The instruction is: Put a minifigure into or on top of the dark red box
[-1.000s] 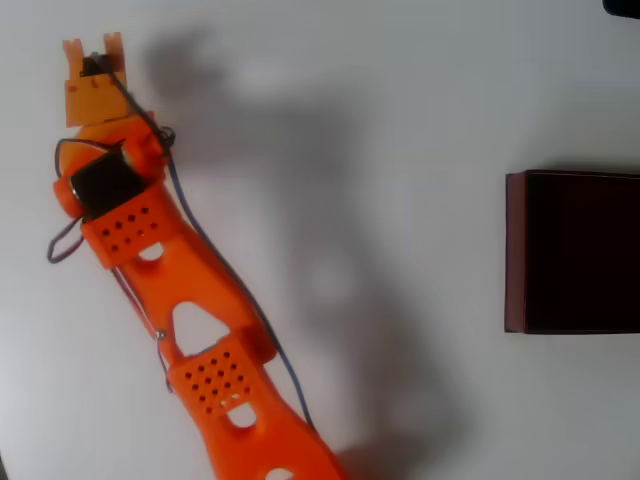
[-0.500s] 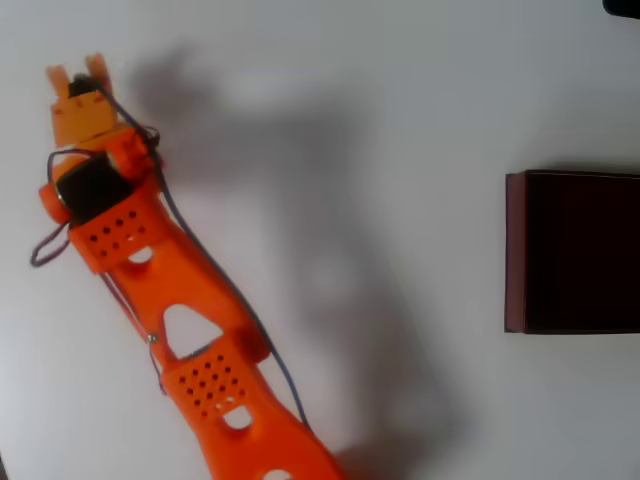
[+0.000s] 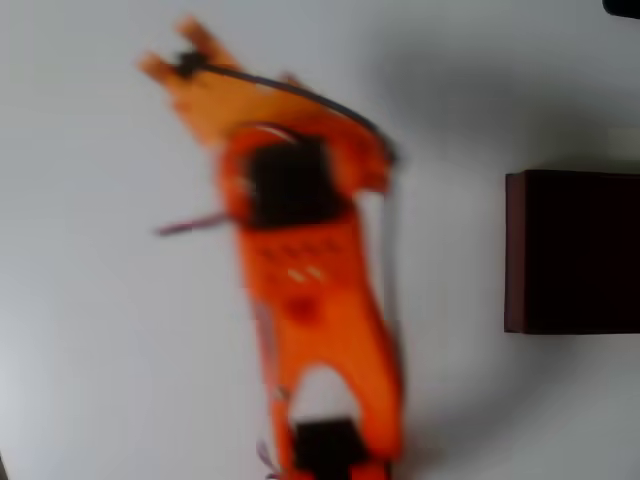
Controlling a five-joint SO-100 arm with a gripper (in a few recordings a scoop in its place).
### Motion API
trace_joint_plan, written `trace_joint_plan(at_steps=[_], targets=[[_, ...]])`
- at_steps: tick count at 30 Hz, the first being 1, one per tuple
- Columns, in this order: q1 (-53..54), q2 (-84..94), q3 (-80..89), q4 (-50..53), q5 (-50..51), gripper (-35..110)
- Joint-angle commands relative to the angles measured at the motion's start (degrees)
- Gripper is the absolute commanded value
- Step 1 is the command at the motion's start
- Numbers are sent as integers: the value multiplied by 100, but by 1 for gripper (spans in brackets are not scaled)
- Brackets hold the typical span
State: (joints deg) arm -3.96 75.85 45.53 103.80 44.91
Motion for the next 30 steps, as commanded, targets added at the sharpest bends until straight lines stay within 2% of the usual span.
trace_joint_plan(at_steps=[1, 4, 6, 10, 15, 21, 27, 30], targets=[[1151, 2496, 2470, -659, -853, 0], [2303, 4175, 4395, -1485, -1389, 0], [3041, 4755, 5089, -1775, -1767, 0], [4052, 4966, 5889, -2373, -2118, 0], [4764, 4781, 6820, -3489, -2101, 0], [5106, 3261, 6653, -4430, -2101, 0], [5168, 1749, 5783, -4623, -2118, 0], [5124, 1362, 5476, -4438, -2048, 7]])
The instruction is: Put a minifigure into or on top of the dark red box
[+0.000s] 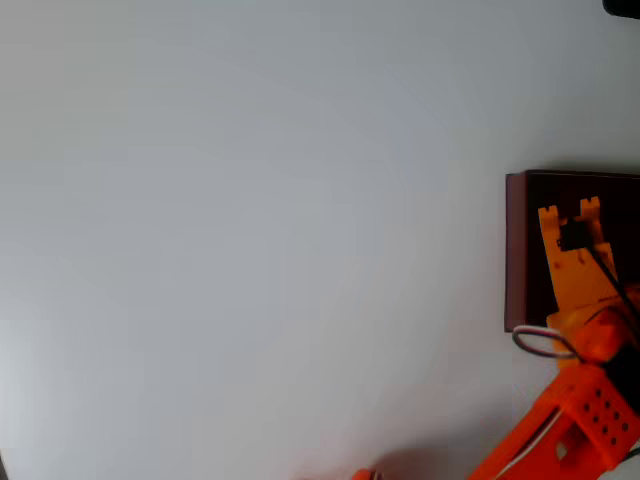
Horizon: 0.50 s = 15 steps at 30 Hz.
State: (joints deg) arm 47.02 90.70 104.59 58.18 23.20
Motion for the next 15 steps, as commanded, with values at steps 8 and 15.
trace_joint_plan(at_steps=[8, 15], targets=[[-483, 993, -141, 492, -343, 14], [-1564, 3226, 826, 1503, -1433, 4]])
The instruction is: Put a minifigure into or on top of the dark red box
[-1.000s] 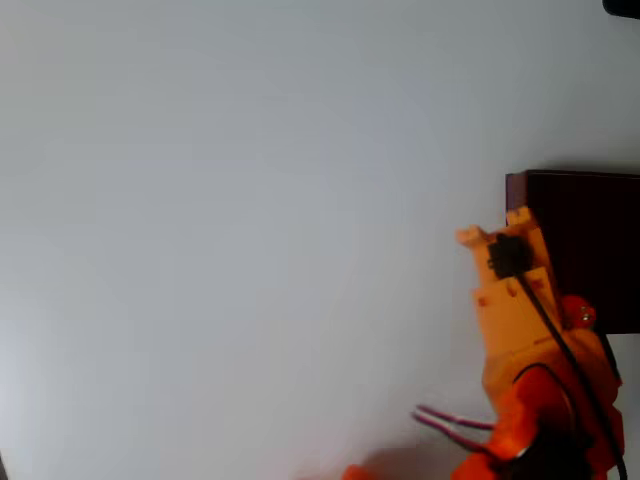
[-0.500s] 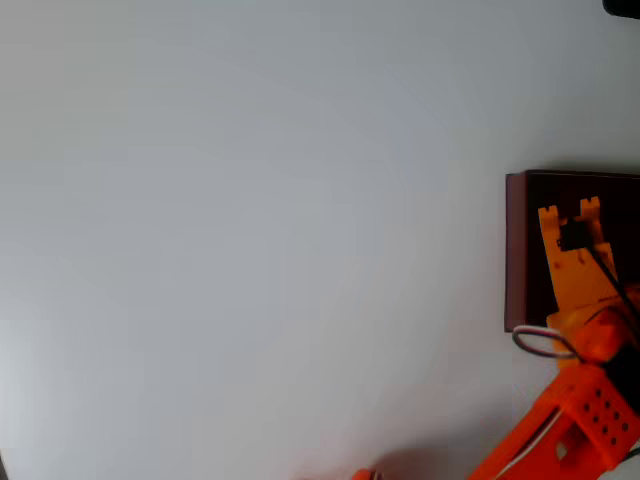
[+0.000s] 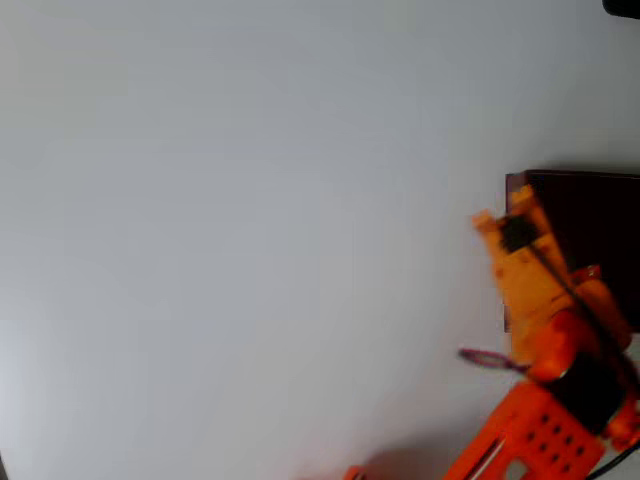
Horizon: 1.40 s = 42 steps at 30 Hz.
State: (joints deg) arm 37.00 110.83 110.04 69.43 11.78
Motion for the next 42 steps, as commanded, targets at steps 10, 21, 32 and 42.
trace_joint_plan(at_steps=[10, 21, 32, 42], targets=[[-4808, 6908, 3041, 940, -1116, 0], [-7849, 8446, 5396, 1222, -853, 0], [-8147, 8455, 6302, 835, -747, 0], [-8675, 8464, 6311, 800, -1072, 0]])
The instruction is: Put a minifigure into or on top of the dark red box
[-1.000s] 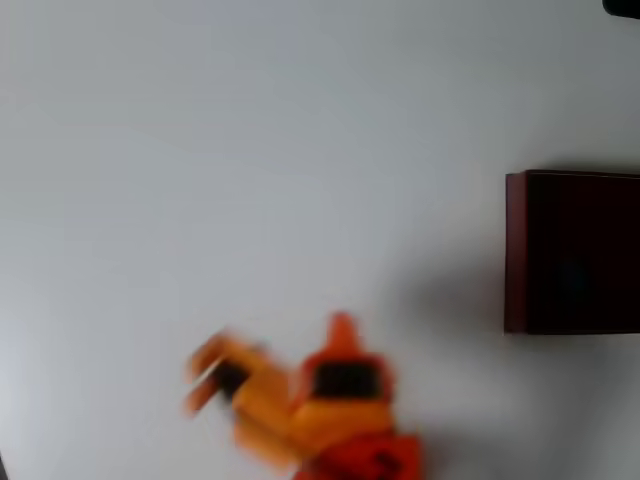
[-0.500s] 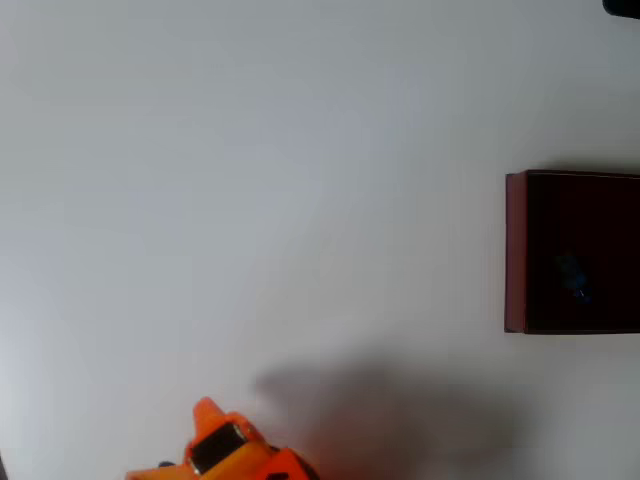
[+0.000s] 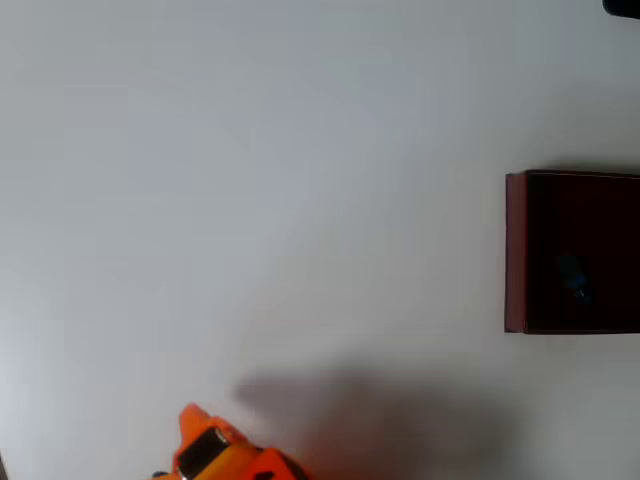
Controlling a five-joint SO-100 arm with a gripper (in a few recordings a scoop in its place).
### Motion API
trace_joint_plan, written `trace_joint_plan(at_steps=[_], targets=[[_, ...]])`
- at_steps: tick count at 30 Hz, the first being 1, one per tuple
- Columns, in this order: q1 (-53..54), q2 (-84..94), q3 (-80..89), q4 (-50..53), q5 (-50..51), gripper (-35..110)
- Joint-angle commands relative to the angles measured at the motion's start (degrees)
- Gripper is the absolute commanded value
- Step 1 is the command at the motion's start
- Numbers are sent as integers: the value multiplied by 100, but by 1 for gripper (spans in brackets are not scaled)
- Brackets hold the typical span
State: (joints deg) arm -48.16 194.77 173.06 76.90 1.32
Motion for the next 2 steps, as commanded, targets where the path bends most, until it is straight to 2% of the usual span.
trace_joint_plan(at_steps=[1, 2], targets=[[-158, 70, 9, 53, -35, 0], [-158, 70, 9, 53, -35, 0]])
